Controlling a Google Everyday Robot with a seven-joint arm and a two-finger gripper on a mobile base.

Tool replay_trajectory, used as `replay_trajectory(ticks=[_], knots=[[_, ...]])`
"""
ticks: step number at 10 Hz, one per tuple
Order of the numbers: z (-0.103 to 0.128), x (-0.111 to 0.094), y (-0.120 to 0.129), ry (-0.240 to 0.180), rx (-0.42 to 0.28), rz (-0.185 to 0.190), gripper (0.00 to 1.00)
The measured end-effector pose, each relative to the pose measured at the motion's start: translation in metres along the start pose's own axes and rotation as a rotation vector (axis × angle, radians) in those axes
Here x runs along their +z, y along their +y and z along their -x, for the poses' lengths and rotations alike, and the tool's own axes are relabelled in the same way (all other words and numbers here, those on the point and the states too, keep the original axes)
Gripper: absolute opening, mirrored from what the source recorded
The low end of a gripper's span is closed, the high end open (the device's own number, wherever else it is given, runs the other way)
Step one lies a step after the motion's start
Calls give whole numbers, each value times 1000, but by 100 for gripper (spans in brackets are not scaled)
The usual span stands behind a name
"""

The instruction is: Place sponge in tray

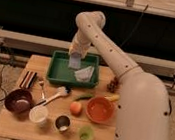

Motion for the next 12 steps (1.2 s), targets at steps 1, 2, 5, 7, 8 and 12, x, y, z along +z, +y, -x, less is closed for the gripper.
replay_trajectory(ticks=[1, 2, 5, 7, 8, 12], knots=[[-12, 15, 0, 0, 5, -2, 0], [-21, 37, -3, -5, 9, -6, 0], [-24, 92, -9, -36, 23, -1, 2], [-26, 110, -13, -52, 27, 10, 18], [-25, 122, -18, -63, 22, 27, 32], [-22, 141, -17, -88, 20, 61, 70]])
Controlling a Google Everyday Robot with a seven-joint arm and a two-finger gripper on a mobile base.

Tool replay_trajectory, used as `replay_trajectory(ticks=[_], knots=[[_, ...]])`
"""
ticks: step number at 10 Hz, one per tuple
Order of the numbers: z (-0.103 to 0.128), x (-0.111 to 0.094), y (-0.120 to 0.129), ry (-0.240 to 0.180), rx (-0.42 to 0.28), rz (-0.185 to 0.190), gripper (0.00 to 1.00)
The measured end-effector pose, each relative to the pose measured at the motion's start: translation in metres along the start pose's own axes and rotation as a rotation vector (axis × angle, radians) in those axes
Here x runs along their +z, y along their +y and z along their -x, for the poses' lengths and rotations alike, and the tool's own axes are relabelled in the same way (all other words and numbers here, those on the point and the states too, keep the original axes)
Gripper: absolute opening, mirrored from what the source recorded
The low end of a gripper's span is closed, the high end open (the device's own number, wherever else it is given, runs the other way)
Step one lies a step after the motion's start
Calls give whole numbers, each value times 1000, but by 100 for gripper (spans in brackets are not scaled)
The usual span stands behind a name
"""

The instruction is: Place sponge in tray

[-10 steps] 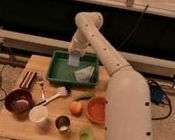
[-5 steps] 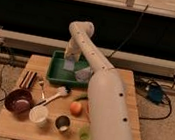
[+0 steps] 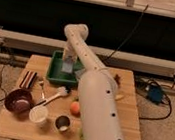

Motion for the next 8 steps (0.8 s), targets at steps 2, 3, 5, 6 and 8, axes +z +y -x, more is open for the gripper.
replay_trajectory(ticks=[2, 3, 5, 6, 8], knots=[[3, 7, -1, -12, -4, 10, 80], [4, 9, -2, -15, -6, 6, 80], [4, 8, 1, -13, -1, 7, 80], [4, 8, 0, -13, -2, 6, 80], [4, 8, -2, -13, -4, 6, 80]])
